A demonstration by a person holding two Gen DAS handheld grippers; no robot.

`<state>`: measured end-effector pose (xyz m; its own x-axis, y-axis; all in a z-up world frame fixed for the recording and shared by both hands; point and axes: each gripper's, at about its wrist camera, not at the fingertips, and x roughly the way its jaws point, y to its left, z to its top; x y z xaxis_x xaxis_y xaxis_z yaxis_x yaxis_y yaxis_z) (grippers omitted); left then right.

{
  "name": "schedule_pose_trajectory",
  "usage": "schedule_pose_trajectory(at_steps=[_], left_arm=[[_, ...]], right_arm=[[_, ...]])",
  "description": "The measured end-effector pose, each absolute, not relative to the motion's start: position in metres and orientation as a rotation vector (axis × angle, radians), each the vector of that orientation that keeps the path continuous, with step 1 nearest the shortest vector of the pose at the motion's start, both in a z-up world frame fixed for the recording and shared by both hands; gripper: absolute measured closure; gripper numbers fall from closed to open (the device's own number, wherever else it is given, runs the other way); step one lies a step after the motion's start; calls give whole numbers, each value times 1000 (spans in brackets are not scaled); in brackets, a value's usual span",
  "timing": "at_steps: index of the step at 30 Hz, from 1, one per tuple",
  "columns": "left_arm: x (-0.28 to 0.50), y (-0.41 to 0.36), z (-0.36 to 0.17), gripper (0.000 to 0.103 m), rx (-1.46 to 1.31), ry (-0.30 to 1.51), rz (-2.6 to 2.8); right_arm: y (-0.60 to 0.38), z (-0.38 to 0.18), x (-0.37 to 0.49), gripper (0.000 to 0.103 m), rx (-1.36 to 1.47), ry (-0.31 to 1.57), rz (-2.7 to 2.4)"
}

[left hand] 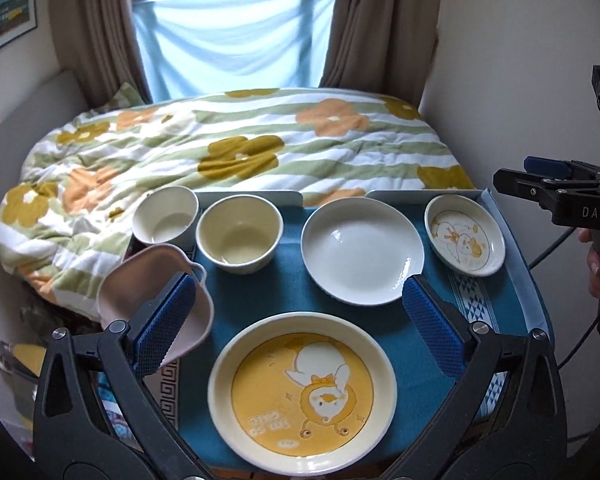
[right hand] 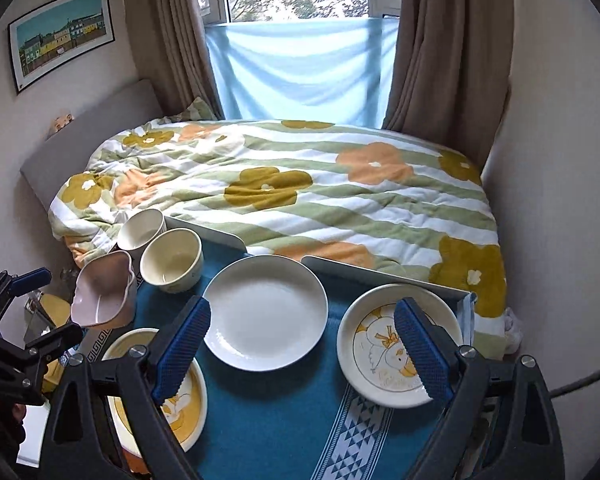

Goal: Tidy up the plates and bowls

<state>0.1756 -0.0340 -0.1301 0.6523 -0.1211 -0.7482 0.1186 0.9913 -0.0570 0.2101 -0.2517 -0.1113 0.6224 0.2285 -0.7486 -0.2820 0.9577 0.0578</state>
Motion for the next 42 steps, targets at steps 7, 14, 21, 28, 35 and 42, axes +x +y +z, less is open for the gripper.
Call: schedule_pose_trajectory(at_steps=[7, 14, 21, 28, 35, 42], left_arm=[[233, -48, -190, 3, -205, 986, -61], [274, -50, -272, 43, -343, 1183, 6], [286, -56, -303, 58, -350, 1252, 41], [292, -61, -313, 77, -340, 1277, 45], [296, -66, -315, 80, -343, 1273, 32], [299, -74, -311, 80, -276, 1267, 50]], right_arm=[[-261, -171, 281, 12, -179, 994, 510], [-252, -239, 329, 34, -294, 1123, 689], [-249, -277, 350, 50, -301, 1204, 786], [-247, -292, 355, 78, -300, 1245, 836], [-252, -298, 357, 88, -277, 1248, 853], [-252, -297, 356, 88, -272, 1239, 853]])
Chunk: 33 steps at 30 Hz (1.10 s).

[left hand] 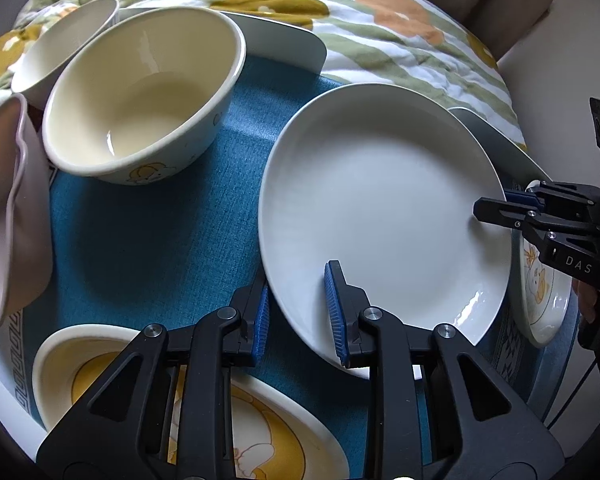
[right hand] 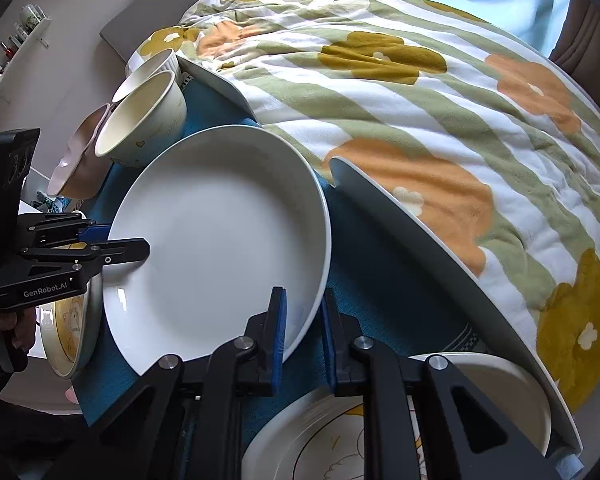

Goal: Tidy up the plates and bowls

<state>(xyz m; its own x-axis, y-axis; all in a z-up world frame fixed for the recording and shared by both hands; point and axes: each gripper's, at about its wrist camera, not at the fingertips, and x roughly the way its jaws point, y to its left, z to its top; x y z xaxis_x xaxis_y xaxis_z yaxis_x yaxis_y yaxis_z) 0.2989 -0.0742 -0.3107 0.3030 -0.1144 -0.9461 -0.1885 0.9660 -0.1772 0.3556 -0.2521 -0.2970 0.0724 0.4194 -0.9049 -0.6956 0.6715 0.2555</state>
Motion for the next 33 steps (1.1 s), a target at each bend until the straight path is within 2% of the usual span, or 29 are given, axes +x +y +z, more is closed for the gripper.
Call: schedule_pose_trajectory(at_steps=[17, 26, 33], left_arm=[[266, -69, -257, 80, -213, 1156, 22], [214, -37, -206, 80, -148, 1076, -50], [173, -3, -194, 80, -89, 1069, -144]], right_arm=[[-254, -255, 326, 88, -228, 1146, 803], [-235, -213, 257, 88, -181, 1088, 731], [-208, -205, 193, 88, -95, 1095, 623]])
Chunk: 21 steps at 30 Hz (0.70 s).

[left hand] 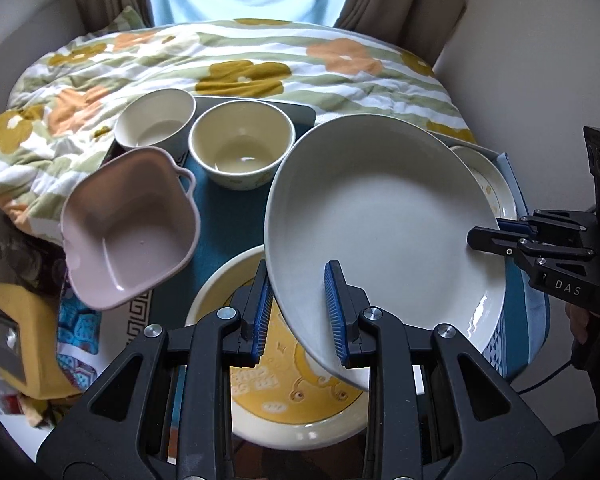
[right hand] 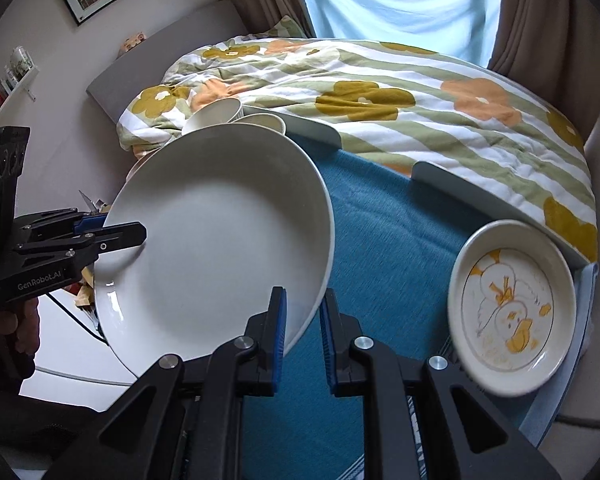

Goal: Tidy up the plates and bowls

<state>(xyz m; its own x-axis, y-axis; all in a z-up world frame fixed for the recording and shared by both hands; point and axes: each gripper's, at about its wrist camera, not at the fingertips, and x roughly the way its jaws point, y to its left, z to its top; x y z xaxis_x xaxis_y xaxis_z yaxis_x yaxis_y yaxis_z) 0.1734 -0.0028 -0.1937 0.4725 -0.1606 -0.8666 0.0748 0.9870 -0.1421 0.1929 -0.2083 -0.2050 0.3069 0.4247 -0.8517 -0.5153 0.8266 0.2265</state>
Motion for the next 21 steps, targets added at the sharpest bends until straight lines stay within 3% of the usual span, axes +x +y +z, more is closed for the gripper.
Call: schedule_pose_trajectory(at_steps=[11, 21], left_arm=[[135, 32, -226, 80, -32, 1141, -282], [140, 35, -264, 80, -10, 1191, -303]], right_arm=[[-174, -239, 120, 88, 48, 1157, 463], [-168, -262, 112, 88, 94, 1180, 373]])
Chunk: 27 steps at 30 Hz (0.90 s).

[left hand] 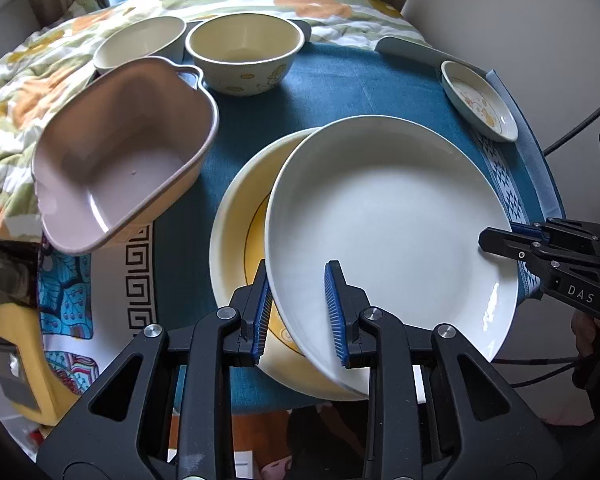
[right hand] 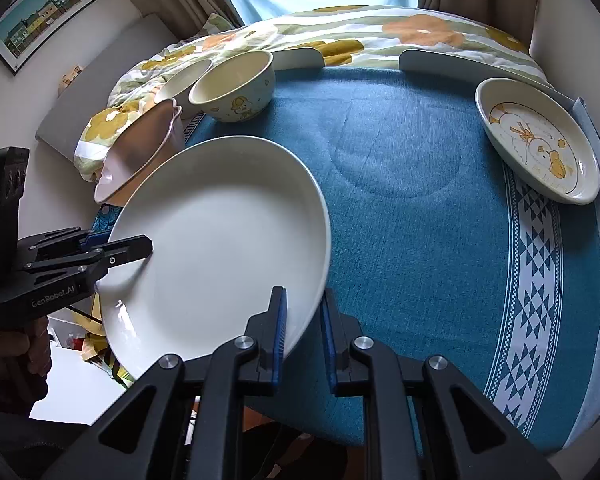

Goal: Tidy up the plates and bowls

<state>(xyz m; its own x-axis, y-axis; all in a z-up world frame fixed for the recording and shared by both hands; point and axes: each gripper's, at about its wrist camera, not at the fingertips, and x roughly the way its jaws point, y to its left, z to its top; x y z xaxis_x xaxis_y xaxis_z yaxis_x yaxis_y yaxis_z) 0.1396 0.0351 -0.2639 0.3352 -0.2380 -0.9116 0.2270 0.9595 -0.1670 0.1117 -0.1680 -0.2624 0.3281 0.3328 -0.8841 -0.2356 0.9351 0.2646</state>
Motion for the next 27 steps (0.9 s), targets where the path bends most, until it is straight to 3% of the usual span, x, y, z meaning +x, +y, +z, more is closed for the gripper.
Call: schedule_pose_trajectory(at_steps=[13, 27], left_arm=[[147, 28, -289, 80, 16, 1223, -293], [143, 1, -292, 80, 304, 1165, -201]], right_arm=[[-167, -267, 113, 88, 82, 1172, 361], [-158, -269, 117, 88, 46, 1172, 356]])
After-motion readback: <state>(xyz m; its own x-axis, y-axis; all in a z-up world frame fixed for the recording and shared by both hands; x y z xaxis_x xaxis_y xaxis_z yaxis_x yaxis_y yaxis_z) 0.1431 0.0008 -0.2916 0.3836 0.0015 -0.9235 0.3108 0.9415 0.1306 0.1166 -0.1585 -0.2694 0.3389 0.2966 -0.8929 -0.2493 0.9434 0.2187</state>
